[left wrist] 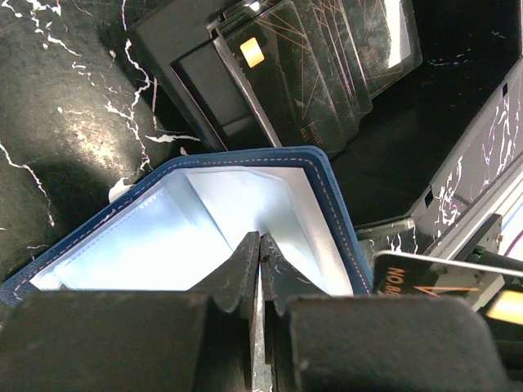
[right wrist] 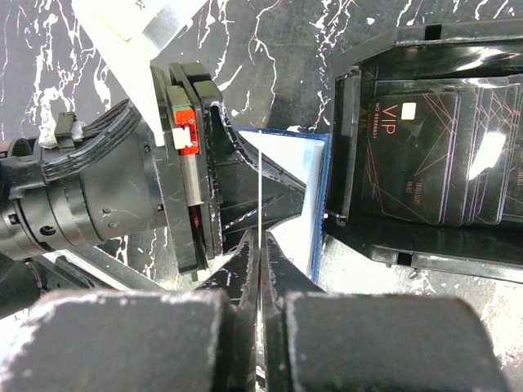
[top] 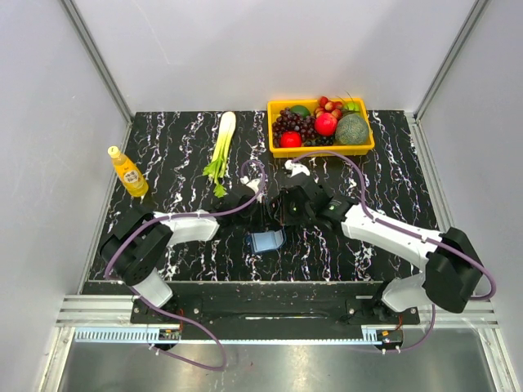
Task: Put the credit cards into the card holder
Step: Insert the credit card into the card holder.
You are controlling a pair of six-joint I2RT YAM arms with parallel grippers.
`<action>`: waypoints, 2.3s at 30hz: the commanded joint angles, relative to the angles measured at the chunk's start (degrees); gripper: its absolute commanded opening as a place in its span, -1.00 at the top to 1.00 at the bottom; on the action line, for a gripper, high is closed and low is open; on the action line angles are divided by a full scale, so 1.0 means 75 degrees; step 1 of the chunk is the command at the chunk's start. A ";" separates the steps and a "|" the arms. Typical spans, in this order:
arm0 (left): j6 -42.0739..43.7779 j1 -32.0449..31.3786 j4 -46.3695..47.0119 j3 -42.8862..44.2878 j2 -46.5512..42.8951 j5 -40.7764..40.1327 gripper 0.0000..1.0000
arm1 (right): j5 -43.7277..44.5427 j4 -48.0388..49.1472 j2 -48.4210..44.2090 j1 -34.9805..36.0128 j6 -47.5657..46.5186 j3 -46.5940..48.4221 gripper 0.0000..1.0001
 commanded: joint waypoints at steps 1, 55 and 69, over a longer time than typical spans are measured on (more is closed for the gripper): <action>-0.0128 -0.0043 0.0463 0.0216 0.0003 0.0094 0.90 | 0.0134 -0.0015 0.0294 0.0057 0.0057 0.0144 1.00; -0.0046 -0.0031 -0.0990 -0.1695 -0.1017 -0.1793 1.00 | 0.1386 -0.0834 0.1351 0.0478 -0.0575 0.0952 1.00; 0.0048 -0.0031 -0.1014 -0.1460 -0.1005 -0.1782 1.00 | 0.0908 -0.1314 0.2122 0.0584 -0.1255 0.1713 1.00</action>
